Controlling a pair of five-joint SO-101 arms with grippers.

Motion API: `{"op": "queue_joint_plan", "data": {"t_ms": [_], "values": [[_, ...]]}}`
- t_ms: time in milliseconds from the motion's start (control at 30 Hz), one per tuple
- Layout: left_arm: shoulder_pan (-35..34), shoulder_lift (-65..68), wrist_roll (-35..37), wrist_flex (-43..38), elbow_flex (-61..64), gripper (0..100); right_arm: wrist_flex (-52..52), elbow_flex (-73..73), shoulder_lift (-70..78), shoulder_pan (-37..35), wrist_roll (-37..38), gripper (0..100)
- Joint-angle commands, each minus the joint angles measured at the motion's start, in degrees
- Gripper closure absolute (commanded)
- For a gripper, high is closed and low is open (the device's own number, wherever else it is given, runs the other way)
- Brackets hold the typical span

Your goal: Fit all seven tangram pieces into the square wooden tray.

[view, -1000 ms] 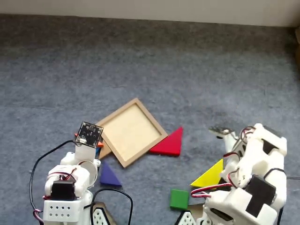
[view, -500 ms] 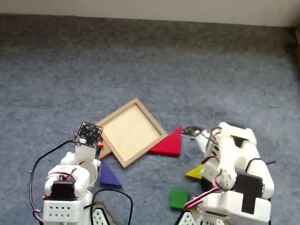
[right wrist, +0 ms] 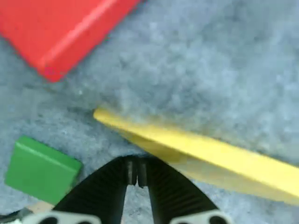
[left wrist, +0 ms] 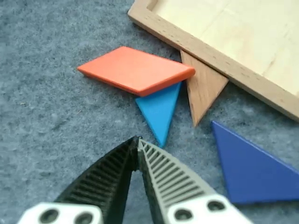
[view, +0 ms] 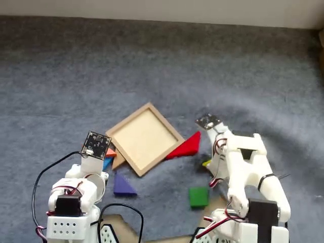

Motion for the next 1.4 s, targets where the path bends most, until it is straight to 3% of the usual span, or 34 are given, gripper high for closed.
{"op": "queue_joint_plan", "data": {"t_ms": [0, 333, 567, 733, 1000, 1200, 1367], "values": [[-0.48, -1.80, -0.44, 0.26, 1.19, 99, -6.11, -6.90, -6.37, -1.36, -2.99, 99.2], [-0.48, -1.80, -0.44, 0.26, 1.19, 99, -2.33, -5.05, -26.07, -1.71, -3.96, 99.2], [-0.48, -1.80, -0.44, 0.26, 1.19, 99, -2.07, -4.79, -30.29, -1.54, -4.22, 99.2], [-0.48, -1.80, -0.44, 0.26, 1.19, 99, -2.24, -5.23, -30.20, -1.80, -16.35, 98.3], [-0.48, -1.80, -0.44, 0.26, 1.19, 99, -2.24, -5.23, -30.11, -5.76, -29.89, 67.6], [-0.48, -1.80, -0.44, 0.26, 1.19, 99, -2.07, -5.58, -27.47, -11.30, -30.86, 66.0], [-0.48, -1.80, -0.44, 0.26, 1.19, 99, -1.98, -13.76, -13.23, -11.82, -30.95, 66.0]]}}
